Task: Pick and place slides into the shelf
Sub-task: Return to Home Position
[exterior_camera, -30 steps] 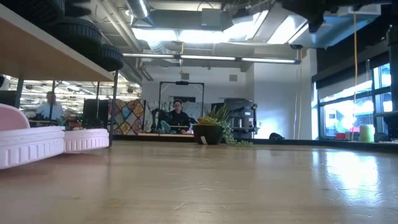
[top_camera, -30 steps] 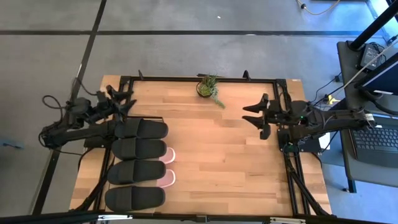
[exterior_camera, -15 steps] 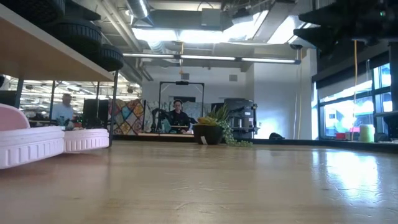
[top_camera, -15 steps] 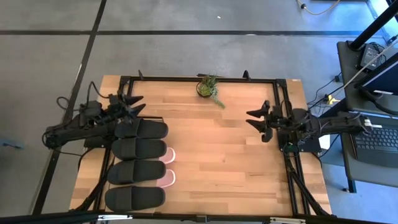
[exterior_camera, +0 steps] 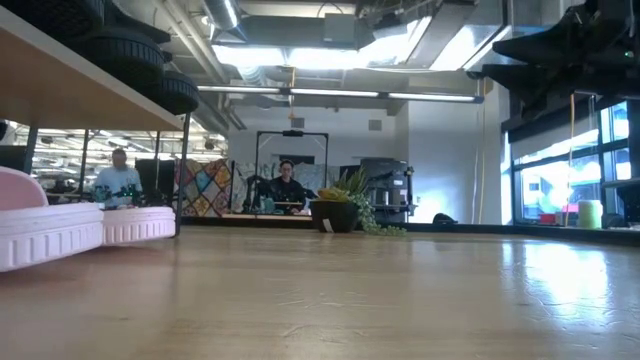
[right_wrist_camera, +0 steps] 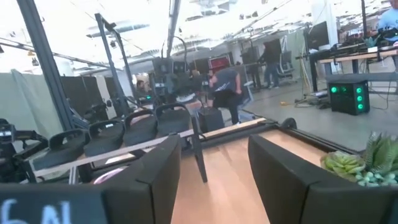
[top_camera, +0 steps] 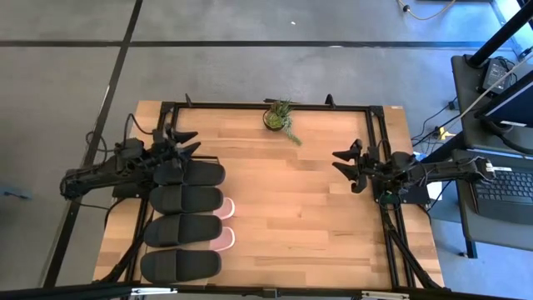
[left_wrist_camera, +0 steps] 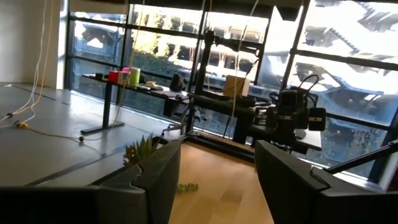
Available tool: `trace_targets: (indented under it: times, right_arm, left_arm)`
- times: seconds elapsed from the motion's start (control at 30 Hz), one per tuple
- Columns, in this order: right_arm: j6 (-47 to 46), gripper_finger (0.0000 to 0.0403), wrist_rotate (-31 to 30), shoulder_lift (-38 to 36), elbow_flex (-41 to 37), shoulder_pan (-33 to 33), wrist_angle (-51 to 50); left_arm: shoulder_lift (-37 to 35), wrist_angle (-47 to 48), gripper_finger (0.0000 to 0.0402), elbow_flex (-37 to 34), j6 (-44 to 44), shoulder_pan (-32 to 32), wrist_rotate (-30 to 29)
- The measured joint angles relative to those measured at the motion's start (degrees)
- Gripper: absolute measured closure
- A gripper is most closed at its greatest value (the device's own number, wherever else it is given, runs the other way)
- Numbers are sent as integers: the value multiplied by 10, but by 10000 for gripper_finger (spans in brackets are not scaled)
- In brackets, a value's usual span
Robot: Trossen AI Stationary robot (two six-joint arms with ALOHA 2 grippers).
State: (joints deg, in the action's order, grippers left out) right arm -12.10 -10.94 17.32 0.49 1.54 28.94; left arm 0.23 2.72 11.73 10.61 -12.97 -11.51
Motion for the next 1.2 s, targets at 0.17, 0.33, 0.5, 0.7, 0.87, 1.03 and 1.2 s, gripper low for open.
trace_targets:
  times: [0.17, 0.33, 0.5, 0.7, 0.87, 1.03, 1.2]
  right_arm:
    - [5, 215, -1, 0, 0, 0, 4]
    - [3, 215, -2, 0, 0, 0, 0]
    - [2, 215, -2, 0, 0, 0, 0]
    - [2, 215, -1, 0, 1, 0, -1]
    - [2, 215, -1, 0, 1, 0, -1]
    - [0, 215, -1, 0, 1, 0, -1]
    - [-14, 215, -1, 0, 1, 0, -6]
  left_arm:
    - [0, -36, 203, -36, 12, 0, 2]
    - [0, -38, 203, -54, 20, 0, 2]
    - [0, -47, 203, -68, 26, 0, -8]
    - [0, -48, 203, -80, 40, 0, -37]
    - [0, -75, 203, -84, 36, 0, -37]
    - [0, -125, 203, -85, 10, -7, -32]
    - [0, -120, 203, -85, 30, -50, -28]
